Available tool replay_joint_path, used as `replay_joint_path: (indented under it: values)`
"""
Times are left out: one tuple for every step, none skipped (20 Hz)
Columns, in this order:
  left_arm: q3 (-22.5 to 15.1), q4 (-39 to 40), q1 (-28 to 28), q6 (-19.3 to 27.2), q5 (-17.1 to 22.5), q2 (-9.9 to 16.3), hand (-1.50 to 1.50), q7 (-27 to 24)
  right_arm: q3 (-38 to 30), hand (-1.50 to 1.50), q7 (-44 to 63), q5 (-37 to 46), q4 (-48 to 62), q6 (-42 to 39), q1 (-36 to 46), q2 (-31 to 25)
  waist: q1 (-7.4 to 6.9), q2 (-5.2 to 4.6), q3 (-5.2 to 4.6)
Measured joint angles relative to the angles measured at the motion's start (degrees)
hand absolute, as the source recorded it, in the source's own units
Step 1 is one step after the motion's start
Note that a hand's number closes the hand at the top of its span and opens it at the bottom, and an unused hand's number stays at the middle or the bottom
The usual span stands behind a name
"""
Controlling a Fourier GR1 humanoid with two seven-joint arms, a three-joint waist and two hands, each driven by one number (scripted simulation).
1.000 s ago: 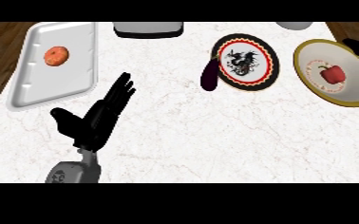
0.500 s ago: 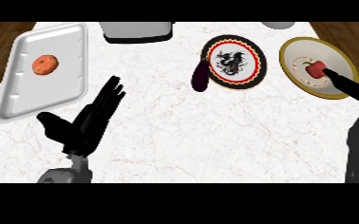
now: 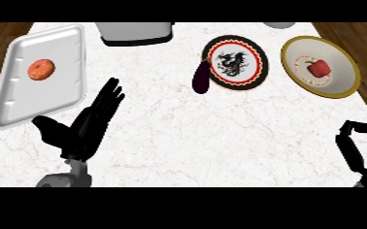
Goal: Pick the bell pepper from the plate and place it in the bowl
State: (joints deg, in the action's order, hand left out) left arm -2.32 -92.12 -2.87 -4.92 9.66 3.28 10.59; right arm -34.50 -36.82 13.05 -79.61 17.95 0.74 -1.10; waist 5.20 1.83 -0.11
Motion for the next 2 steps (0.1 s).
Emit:
replay_joint_path:
  values:
    - [0.0, -0.1, 0.1, 0.0, 0.1, 0.0, 0.0, 0.1, 1.8, 1.5, -0.7, -1.1, -0.5, 0.1, -3.0, 0.2, -0.01, -0.07, 0.03]
    - [-0.1, 0.0, 0.3, 0.0, 0.0, -0.1, 0.0, -0.1, 3.8, 1.5, -1.7, -2.2, -0.9, 0.0, -6.2, 0.4, 0.04, -0.15, 0.06]
